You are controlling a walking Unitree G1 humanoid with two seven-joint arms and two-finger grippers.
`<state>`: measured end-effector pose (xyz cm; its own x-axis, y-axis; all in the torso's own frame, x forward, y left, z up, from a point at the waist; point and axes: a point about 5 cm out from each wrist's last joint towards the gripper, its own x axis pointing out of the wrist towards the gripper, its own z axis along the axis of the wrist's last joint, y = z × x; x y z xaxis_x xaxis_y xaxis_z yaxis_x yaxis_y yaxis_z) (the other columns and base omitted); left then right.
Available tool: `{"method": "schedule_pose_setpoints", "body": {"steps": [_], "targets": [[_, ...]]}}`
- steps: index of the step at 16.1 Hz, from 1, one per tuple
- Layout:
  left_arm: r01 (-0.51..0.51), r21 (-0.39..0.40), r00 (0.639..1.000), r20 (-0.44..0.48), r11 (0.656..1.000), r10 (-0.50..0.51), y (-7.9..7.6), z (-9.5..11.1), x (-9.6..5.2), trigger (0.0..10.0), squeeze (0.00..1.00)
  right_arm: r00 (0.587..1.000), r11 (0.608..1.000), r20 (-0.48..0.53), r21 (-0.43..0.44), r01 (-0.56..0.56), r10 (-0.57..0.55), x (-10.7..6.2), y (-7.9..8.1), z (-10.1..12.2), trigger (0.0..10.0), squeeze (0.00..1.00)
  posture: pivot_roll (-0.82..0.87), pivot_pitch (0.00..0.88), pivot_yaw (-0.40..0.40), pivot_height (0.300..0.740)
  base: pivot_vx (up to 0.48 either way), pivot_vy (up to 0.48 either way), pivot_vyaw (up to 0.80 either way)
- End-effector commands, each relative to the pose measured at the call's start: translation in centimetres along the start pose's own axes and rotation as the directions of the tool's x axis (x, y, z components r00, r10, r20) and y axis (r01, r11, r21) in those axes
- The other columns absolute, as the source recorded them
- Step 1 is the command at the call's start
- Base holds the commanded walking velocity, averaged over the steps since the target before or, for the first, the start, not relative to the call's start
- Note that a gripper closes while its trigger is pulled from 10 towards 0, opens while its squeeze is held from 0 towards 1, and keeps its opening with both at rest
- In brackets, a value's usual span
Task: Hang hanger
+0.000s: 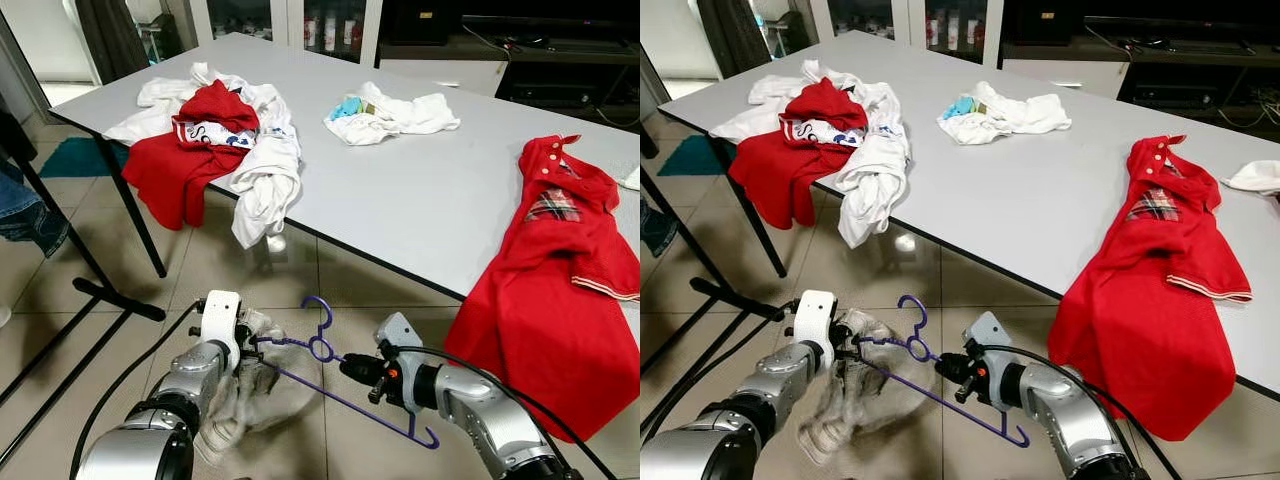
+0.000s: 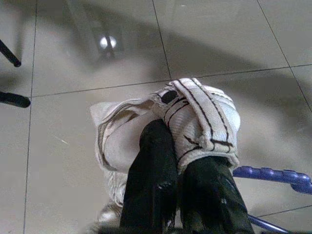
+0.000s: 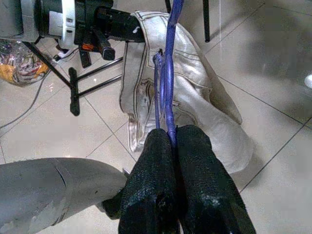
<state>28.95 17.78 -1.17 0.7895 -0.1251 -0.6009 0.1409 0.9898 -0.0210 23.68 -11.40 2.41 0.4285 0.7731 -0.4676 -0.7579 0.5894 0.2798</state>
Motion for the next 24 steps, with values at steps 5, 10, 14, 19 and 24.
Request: {"method": "schedule_pose_setpoints", "body": {"steps": [5,10,14,19,24], "targets": [[-0.037,0.005,0.999,0.025,0.999,0.037,0.8,0.5,-0.1,10.0,0.00,0.971,0.973,-0.063,-0.001,0.233,-0.232,-1.1,-3.1,0.8,10.0,0.00,-0.13,0.000,0.039,0.740,0.000,0.000,0.00],[-0.058,0.025,0.998,0.023,0.998,0.057,1.0,0.5,-0.1,10.0,0.00,0.943,0.948,-0.098,-0.023,0.317,-0.317,-1.9,-4.1,0.6,10.0,0.00,-0.13,0.000,0.042,0.740,0.000,0.000,0.00],[-0.070,0.030,0.997,0.022,0.997,0.070,1.0,0.6,-0.1,10.0,0.00,0.941,0.944,-0.066,-0.035,0.329,-0.331,-1.9,-4.0,1.7,10.0,0.00,-0.14,0.000,0.045,0.740,0.000,0.000,0.00],[-0.099,0.018,0.995,0.021,0.995,0.098,1.2,0.6,-0.1,10.0,0.00,0.999,0.998,-0.001,-0.052,0.039,-0.039,-1.3,0.3,3.8,10.0,0.00,-0.14,0.000,0.047,0.740,0.000,0.000,0.00],[-0.096,0.014,0.995,0.026,0.995,0.096,1.1,0.7,-0.1,10.0,0.00,0.999,0.998,-0.045,-0.060,-0.005,0.002,-1.7,0.8,3.2,10.0,0.00,-0.13,0.000,0.046,0.740,0.000,0.000,0.00]]}}
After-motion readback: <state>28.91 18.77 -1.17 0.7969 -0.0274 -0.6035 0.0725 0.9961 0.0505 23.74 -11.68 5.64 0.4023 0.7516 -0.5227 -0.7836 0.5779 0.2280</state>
